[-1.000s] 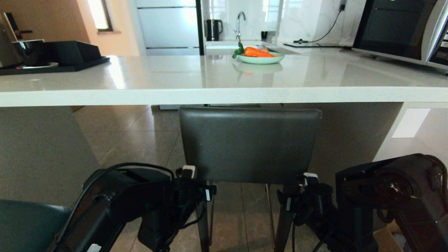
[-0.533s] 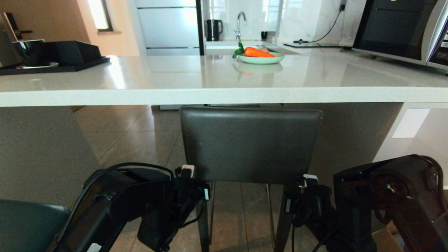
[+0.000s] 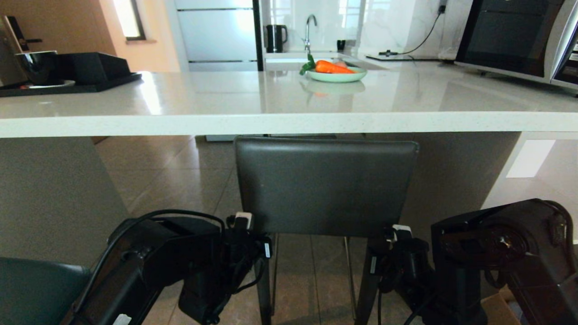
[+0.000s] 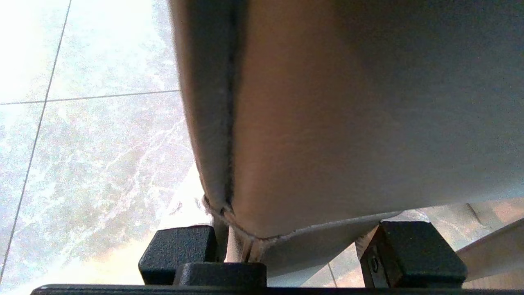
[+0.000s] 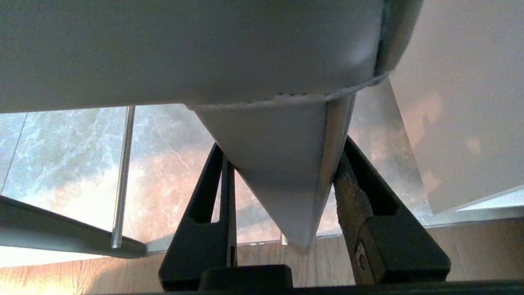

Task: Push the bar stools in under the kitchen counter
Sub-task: Pull the gray chair out from under the dining table

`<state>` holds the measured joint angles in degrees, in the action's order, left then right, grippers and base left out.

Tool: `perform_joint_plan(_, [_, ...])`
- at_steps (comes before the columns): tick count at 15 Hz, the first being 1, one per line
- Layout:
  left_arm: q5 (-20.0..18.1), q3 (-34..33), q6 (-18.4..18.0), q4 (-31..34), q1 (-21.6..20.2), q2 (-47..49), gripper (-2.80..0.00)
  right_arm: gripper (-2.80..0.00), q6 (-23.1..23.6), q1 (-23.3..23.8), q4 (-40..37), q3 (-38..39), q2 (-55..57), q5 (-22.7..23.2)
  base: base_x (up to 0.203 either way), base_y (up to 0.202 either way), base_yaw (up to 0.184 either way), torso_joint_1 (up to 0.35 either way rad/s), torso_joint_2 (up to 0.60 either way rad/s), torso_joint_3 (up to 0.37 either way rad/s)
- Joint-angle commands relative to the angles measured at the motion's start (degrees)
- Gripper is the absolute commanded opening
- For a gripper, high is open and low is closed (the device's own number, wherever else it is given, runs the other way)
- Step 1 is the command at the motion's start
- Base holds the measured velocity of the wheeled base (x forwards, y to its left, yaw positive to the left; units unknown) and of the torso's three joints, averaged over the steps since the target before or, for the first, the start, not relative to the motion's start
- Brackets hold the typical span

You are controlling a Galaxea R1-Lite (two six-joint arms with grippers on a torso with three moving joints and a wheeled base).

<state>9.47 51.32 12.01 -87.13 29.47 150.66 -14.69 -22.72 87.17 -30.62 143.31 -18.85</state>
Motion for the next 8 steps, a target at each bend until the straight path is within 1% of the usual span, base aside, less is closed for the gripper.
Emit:
perform_joint_plan(1, [0.0,-2.1,0.2,-0.5,0.9,-1.1,-2.8,-2.8,-0.2,-0.3,0.5,0.9,-1.1,-0.1,0.0,0.0,0.0,0.0,0.0,0.0])
perform_joint_plan(4, [-0.1,-7.8,1.1,-0.5,1.4,-2.8,-2.8,-2.8,-0.8,-1.2,0.5,4.0,-3.8,0.2,0.0,0.0,0.0,0.0,0.0,0.0])
perform_joint_plan(6, [-0.4,-13.1,1.1,-0.5,1.7,-4.9,-2.8,-2.8,-0.9,-1.5,0.5,5.7,-5.3,-0.1,0.0,0.0,0.0,0.0,0.0,0.0])
perform_joint_plan(8, [-0.2,-17.3,1.3,-0.5,3.4,-8.4,-2.8,-2.8,-1.6,-1.9,0.5,7.9,-7.0,-0.2,0.0,0.0,0.0,0.0,0.0,0.0])
